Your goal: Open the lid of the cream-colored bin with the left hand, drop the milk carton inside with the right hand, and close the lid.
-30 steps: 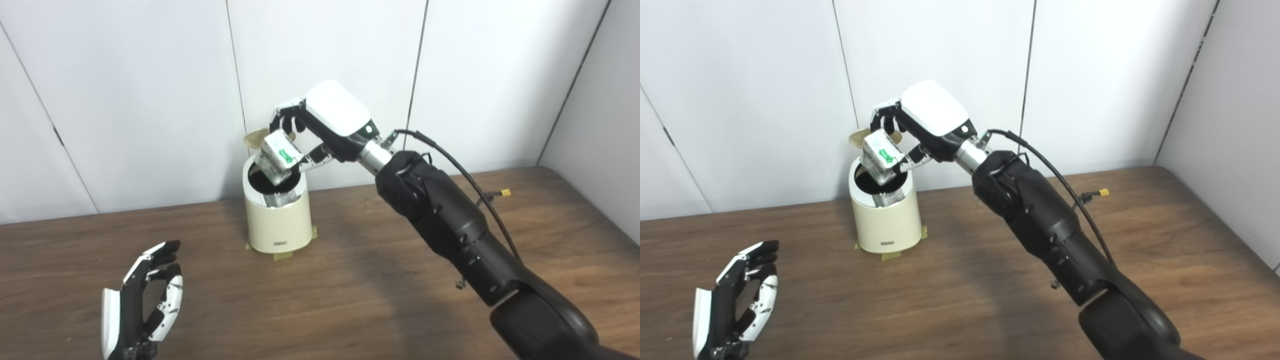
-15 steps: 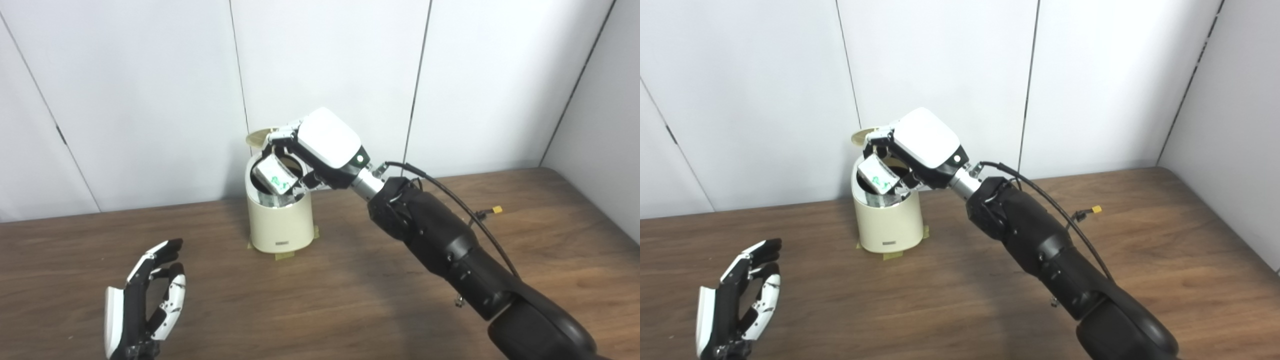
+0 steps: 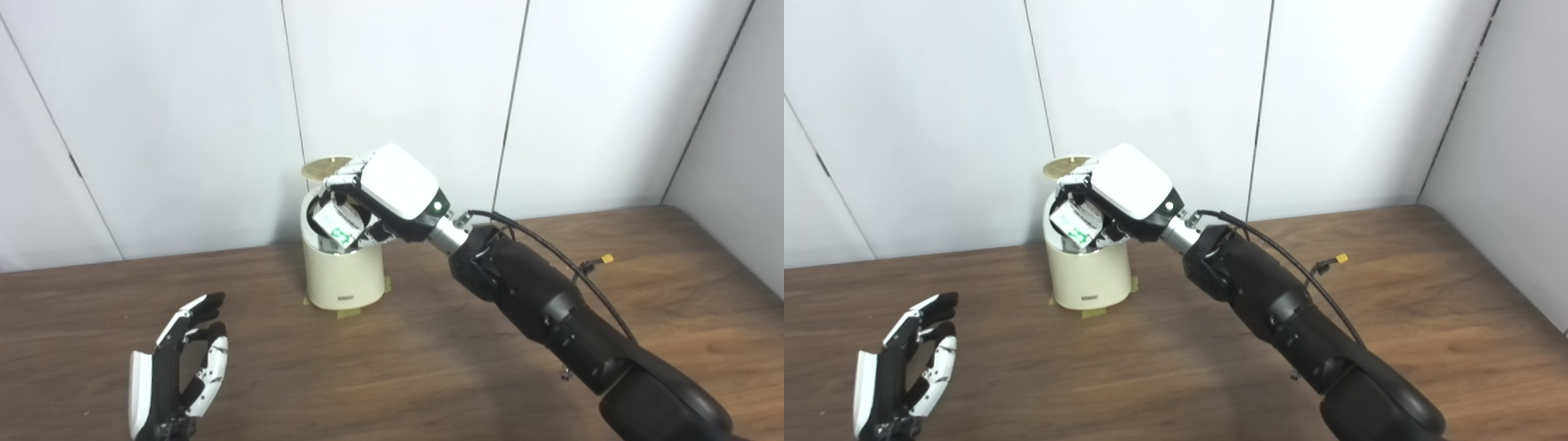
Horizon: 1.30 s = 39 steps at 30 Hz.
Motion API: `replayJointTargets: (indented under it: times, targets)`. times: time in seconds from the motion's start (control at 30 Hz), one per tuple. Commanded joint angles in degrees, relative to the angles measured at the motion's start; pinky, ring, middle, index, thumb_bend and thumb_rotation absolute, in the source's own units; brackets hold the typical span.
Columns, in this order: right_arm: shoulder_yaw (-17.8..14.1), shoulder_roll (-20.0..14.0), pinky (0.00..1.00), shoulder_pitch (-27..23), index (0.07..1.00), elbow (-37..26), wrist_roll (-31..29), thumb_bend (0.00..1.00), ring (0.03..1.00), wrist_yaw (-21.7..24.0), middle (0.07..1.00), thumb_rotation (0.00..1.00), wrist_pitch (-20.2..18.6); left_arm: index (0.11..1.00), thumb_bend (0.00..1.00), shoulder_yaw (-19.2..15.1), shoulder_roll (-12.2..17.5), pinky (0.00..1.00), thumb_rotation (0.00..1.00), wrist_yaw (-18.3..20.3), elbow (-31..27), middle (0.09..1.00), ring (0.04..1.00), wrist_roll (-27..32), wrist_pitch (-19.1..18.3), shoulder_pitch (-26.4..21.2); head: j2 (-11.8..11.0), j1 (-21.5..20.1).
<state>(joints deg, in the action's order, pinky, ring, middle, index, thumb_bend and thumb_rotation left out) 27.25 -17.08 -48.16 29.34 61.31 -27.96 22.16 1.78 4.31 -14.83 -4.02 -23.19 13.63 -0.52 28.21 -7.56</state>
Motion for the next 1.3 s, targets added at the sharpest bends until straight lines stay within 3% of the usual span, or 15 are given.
replayJointTargets:
  times: [0.0,0.2,0.37,0.5,0.7,0.8,0.83,0.93,1.17,1.27]
  targets:
    - [-1.01,-0.76,0.37,-2.28,0.52,-1.42,-0.93,0.52,0.419,0.83,0.454,0.0,-1.61,0.746,0.18,0.52,-0.37,0.64,0.53,-0.35,2.46,0.759,0.737,-1.18,0.89,2.0,0.04,-0.03]
    - [-2.38,-0.3,0.36,-2.08,0.532,-2.58,-3.06,0.51,0.411,4.54,0.464,0.0,-3.97,0.747,0.17,0.46,-0.48,0.64,0.5,-0.27,2.55,0.759,0.741,-0.11,1.36,2.18,0.1,-0.02]
    - [-3.31,0.06,0.32,-2.07,0.54,-3.1,-4.18,0.51,0.394,5.74,0.45,0.0,-5.06,0.747,0.18,0.49,-0.26,0.64,0.54,0.02,2.53,0.76,0.74,0.0,1.08,2.18,0.09,-0.23]
    - [-3.73,0.3,0.38,-1.86,0.511,-3.75,-3.44,0.52,0.432,6.54,0.482,0.0,-7.56,0.746,0.18,0.56,-0.18,0.64,0.55,-0.22,2.68,0.758,0.738,-0.68,0.95,2.14,-0.05,-0.41]
    - [-3.77,-0.13,0.41,-2.24,0.512,-3.85,-3.73,0.53,0.462,6.28,0.47,0.01,-7.44,0.74,0.18,0.83,0.2,0.63,0.54,-0.67,3.75,0.753,0.732,-1.35,1.96,1.72,-0.27,-0.43]
    - [-4.15,-0.24,0.42,-2.19,0.492,-4.25,-3.98,0.52,0.483,5.7,0.519,0.14,-7.22,0.738,0.18,1.1,0.28,0.63,0.54,-0.69,3.87,0.754,0.731,-1.97,1.52,1.59,-0.38,-0.5]
    - [-4.3,-0.25,0.43,-2.09,0.536,-4.48,-4.06,0.73,0.496,5.44,0.536,0.22,-7.11,0.739,0.18,1.15,0.27,0.63,0.54,-0.72,3.89,0.754,0.73,-2.1,1.42,1.57,-0.38,-0.5]
    - [-4.37,-0.37,0.46,-2.02,0.581,-4.61,-3.49,0.9,0.529,4.03,0.571,0.26,-6.76,0.743,0.18,1.27,0.21,0.63,0.53,-0.66,3.8,0.755,0.732,-2.2,1.03,1.58,-0.28,-0.47]
    - [-4.39,-0.3,0.51,-2.04,0.672,-4.65,-3.31,0.97,0.603,2.57,0.665,0.28,-6.78,0.74,0.18,1.46,0.17,0.62,0.5,-0.55,4.02,0.754,0.726,-2.72,0.83,1.45,-0.38,-0.45]
    - [-4.37,-0.11,0.52,-2.11,0.697,-4.41,-2.74,0.98,0.621,1.17,0.685,0.29,-7.15,0.747,0.19,1.52,0.18,0.63,0.54,-0.6,4.1,0.755,0.73,-2.99,0.62,1.39,-0.43,-0.52]
